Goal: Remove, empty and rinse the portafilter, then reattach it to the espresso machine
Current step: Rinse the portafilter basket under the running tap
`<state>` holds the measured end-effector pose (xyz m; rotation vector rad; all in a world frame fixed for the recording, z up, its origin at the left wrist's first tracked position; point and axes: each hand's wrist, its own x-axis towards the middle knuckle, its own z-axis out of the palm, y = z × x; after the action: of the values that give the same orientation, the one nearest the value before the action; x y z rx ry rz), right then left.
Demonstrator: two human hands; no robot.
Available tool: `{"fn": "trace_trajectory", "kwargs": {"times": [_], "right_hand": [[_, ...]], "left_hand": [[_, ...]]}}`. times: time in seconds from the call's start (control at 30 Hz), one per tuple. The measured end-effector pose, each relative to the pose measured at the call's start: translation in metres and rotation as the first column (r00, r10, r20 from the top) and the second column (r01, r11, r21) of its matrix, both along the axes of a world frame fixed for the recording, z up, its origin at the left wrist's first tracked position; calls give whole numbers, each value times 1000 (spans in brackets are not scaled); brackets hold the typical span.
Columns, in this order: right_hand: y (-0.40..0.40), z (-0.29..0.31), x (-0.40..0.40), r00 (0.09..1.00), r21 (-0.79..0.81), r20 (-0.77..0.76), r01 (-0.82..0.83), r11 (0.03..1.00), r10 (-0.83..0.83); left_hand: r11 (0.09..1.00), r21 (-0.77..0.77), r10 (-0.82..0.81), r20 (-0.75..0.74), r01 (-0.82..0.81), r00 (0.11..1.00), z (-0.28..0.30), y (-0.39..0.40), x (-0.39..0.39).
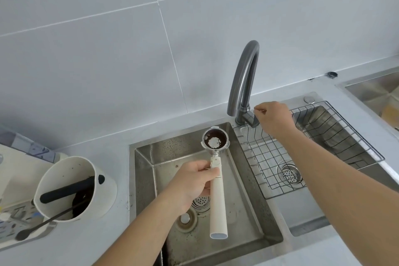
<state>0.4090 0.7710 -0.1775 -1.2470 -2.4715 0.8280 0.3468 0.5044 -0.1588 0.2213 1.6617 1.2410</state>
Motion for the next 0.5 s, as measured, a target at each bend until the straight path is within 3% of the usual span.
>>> {"fn": "trace_trajectory", "kwargs": {"times": [0.5], "right_hand": [[3,-11,6,1000,66,-15,-16,998,17]], "left_hand": [[1000,-18,-13,51,14,999,-9,15,4]]}}
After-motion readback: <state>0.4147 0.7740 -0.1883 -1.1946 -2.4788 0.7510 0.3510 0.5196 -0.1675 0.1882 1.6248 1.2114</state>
